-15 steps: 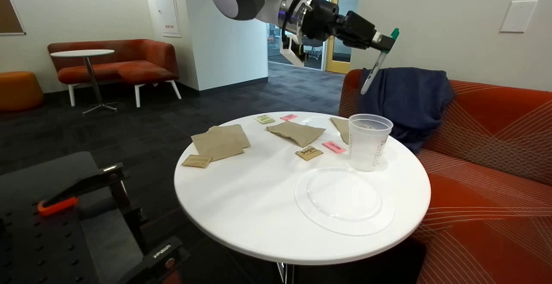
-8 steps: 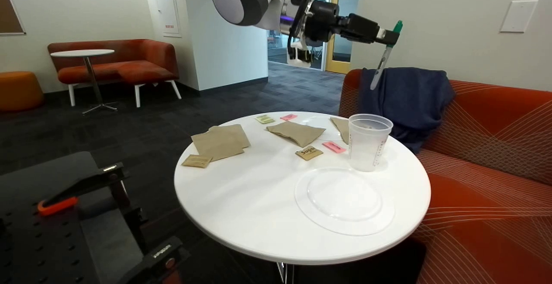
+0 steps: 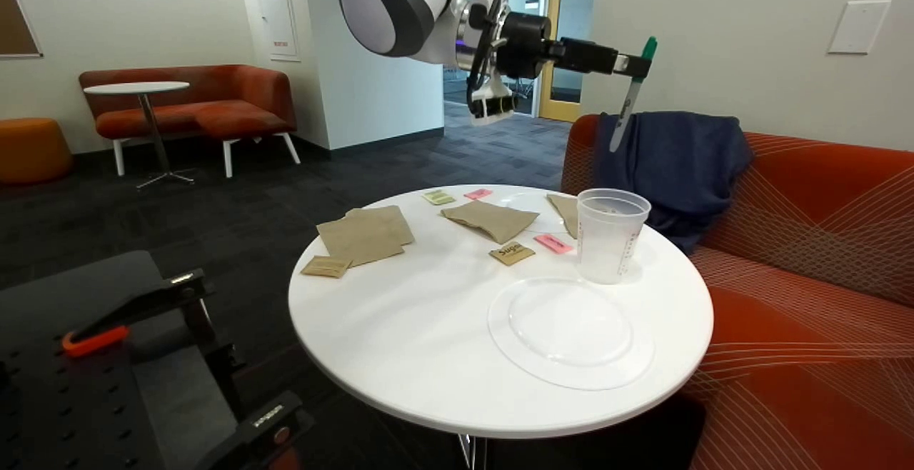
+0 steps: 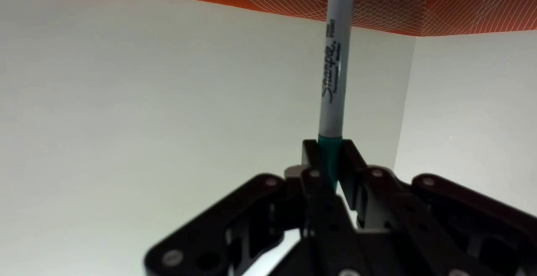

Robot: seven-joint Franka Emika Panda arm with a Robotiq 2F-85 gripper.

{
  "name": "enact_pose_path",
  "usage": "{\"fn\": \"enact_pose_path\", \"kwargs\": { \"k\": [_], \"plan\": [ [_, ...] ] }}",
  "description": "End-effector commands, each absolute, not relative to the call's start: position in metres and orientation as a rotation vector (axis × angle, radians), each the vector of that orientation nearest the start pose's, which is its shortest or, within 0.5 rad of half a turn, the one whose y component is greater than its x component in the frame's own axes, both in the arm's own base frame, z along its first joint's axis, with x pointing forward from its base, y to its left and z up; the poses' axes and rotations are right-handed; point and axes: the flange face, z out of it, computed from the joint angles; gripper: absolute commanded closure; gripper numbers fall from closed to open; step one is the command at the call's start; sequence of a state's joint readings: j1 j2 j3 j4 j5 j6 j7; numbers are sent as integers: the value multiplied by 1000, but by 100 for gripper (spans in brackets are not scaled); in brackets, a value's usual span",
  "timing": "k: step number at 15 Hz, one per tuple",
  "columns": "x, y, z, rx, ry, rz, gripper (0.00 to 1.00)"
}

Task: Put the marker in the cup

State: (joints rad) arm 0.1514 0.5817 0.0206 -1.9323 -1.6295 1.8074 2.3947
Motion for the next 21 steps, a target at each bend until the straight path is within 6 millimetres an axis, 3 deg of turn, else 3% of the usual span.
{"fn": "enact_pose_path", "kwargs": {
  "k": [1, 21],
  "plan": [
    [606, 21, 193, 1602, -1045, 1315, 96],
    [596, 6, 121, 1559, -1071, 1320, 96]
  ]
}}
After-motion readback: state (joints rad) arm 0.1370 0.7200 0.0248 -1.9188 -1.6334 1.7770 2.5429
